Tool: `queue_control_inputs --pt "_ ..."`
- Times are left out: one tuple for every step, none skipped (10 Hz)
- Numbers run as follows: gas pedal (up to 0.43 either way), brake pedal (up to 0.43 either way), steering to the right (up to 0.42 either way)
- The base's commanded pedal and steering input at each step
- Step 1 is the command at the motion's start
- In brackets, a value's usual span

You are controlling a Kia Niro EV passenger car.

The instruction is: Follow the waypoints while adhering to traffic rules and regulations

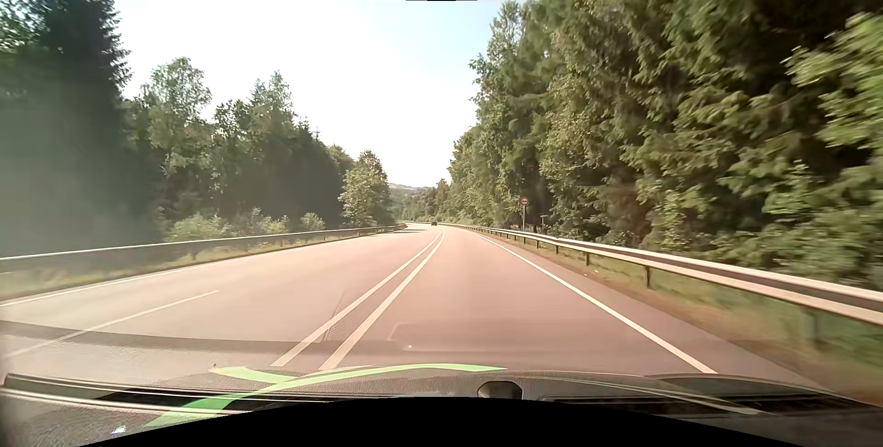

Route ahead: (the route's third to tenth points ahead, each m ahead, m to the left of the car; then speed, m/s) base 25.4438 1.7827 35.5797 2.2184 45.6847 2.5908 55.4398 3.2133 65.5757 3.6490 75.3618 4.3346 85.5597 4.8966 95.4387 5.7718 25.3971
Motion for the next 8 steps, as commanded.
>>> queue_control_inputs --pt "0.130 0.000 -0.003" --pt "0.130 0.000 -0.004" --pt "0.118 0.000 -0.005" --pt "0.087 0.000 -0.005" --pt "0.059 0.000 -0.005" --pt "0.059 0.000 -0.005" --pt "0.059 0.000 -0.005" --pt "0.059 0.000 -0.005"
